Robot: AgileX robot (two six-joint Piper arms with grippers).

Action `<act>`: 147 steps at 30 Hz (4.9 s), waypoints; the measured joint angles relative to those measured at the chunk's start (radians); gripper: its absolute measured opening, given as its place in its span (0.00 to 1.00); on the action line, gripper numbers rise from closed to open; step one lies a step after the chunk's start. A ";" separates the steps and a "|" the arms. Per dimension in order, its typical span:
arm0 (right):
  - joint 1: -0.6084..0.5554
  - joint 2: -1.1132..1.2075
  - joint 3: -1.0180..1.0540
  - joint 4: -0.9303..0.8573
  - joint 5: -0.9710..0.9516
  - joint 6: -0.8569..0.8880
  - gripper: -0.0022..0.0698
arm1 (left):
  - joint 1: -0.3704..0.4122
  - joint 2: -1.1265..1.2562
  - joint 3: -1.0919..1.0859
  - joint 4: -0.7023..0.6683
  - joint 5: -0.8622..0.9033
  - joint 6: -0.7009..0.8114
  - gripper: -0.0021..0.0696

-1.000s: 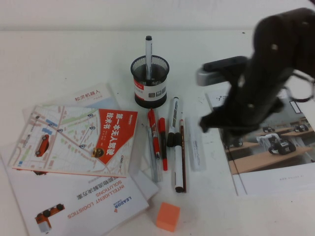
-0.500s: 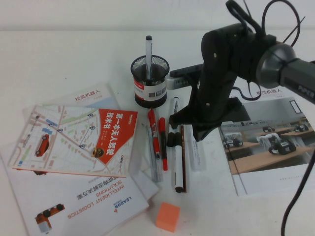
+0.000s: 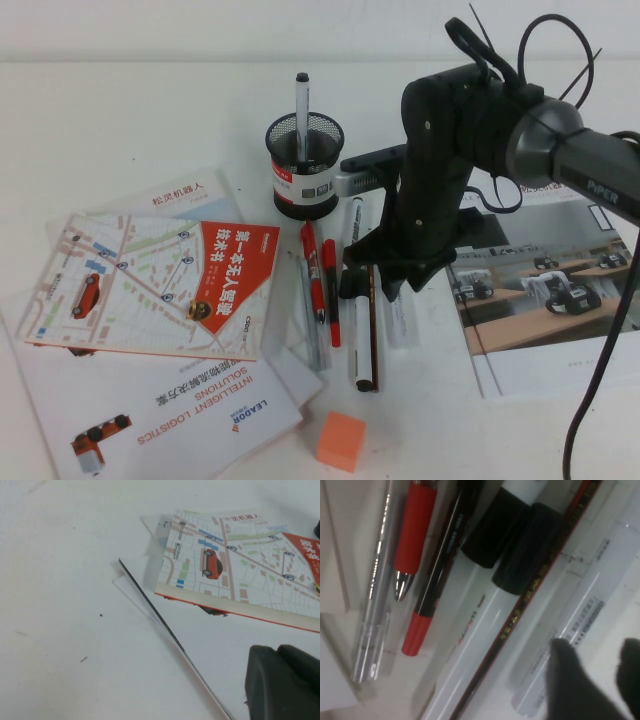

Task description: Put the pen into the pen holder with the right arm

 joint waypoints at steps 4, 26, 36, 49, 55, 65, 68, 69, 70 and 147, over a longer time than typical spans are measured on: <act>0.000 0.000 0.000 0.000 0.000 -0.002 0.53 | 0.000 0.000 0.000 0.000 0.000 0.000 0.03; 0.000 0.071 -0.012 -0.017 -0.027 0.146 0.18 | 0.000 0.000 0.000 0.000 0.000 0.000 0.03; 0.006 -0.068 0.120 -0.012 -0.158 0.176 0.18 | 0.000 0.000 0.000 0.000 0.000 0.000 0.03; 0.008 -0.557 0.850 0.031 -1.437 0.204 0.18 | 0.000 0.000 0.000 0.000 0.000 0.000 0.03; 0.008 -0.447 0.854 -0.075 -1.910 0.204 0.18 | 0.000 0.000 0.000 0.000 0.000 0.000 0.03; 0.010 -0.132 0.523 -0.142 -1.961 0.204 0.18 | 0.000 0.000 0.000 0.000 0.000 0.000 0.03; 0.010 -0.051 0.413 -0.147 -1.874 0.204 0.18 | 0.000 0.000 0.000 0.000 0.000 0.000 0.03; 0.010 -0.026 0.378 -0.150 -1.842 0.204 0.18 | 0.000 0.000 0.000 0.000 0.000 0.000 0.03; 0.010 -0.005 0.347 -0.154 -1.809 0.204 0.18 | 0.000 0.000 0.000 0.000 0.000 0.000 0.03; -0.075 -1.705 1.444 -0.396 -0.939 0.256 0.00 | 0.000 0.000 0.000 0.000 0.000 0.000 0.03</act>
